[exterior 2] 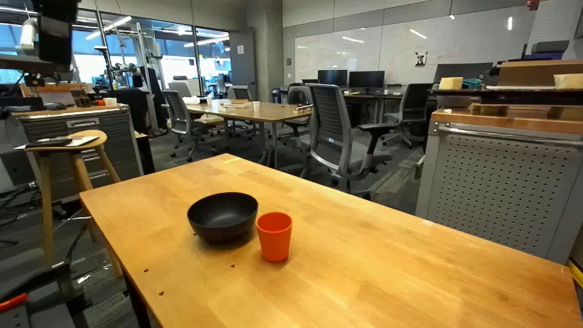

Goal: Put the orange cup inside the black bowl

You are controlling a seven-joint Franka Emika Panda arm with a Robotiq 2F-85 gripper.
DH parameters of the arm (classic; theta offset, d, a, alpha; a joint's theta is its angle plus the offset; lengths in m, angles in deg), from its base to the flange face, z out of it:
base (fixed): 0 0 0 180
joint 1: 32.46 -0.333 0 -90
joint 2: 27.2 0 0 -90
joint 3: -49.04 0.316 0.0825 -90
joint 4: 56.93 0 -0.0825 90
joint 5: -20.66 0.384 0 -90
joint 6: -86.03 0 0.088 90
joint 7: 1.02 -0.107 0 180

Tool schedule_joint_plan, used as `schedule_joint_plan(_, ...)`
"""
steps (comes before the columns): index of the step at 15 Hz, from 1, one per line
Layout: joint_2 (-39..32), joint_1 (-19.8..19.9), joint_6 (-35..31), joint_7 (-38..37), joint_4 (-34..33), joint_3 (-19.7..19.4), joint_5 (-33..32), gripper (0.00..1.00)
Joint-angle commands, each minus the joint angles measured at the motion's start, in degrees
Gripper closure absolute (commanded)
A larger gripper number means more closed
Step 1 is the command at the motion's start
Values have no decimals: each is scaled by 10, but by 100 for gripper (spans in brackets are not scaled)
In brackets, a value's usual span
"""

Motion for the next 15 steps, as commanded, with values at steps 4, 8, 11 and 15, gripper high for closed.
schedule_joint_plan(4, -1, 13, 0, 7, -5, 9, 5, 0)
schedule_joint_plan(8, -123, 6, -119, -66, -35, 50, -23, 0)
schedule_joint_plan(11, -214, 3, -224, -102, -53, 72, -20, 0)
schedule_joint_plan(15, -365, 3, -318, -153, -107, 94, -36, 0)
